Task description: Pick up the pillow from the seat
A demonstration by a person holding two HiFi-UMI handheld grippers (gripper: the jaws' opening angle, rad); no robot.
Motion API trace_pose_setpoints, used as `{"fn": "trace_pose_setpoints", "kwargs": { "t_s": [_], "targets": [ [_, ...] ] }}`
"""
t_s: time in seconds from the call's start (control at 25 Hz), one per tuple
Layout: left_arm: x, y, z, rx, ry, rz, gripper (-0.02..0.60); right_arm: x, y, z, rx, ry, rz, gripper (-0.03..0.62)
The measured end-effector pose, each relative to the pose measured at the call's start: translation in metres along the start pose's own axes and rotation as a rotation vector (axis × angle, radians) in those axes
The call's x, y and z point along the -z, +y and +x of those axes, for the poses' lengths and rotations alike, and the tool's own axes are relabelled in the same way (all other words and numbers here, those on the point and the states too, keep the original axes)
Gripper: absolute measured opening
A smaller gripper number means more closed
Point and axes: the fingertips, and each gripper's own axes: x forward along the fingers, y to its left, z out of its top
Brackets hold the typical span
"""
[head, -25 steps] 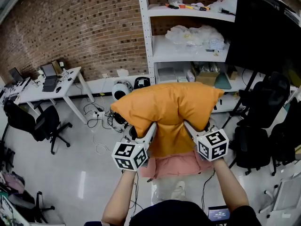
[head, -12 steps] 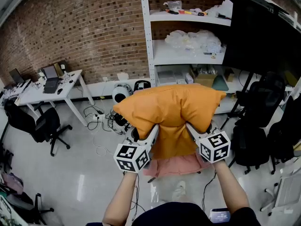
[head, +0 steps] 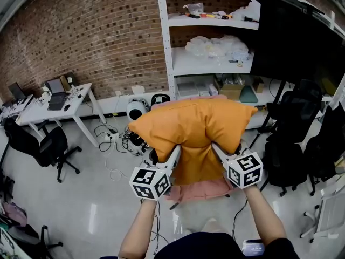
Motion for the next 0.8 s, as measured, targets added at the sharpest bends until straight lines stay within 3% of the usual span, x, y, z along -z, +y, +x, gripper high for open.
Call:
{"fn": "trace_pose_setpoints", "kwargs": {
  "t_s": [0.8],
  "targets": [
    [0.004, -0.032, 0.006, -0.025, 0.018, -0.001, 0.232, 0.007, -0.021, -0.024, -0.018, 0.005, 0.019, 0.215]
  ]
}}
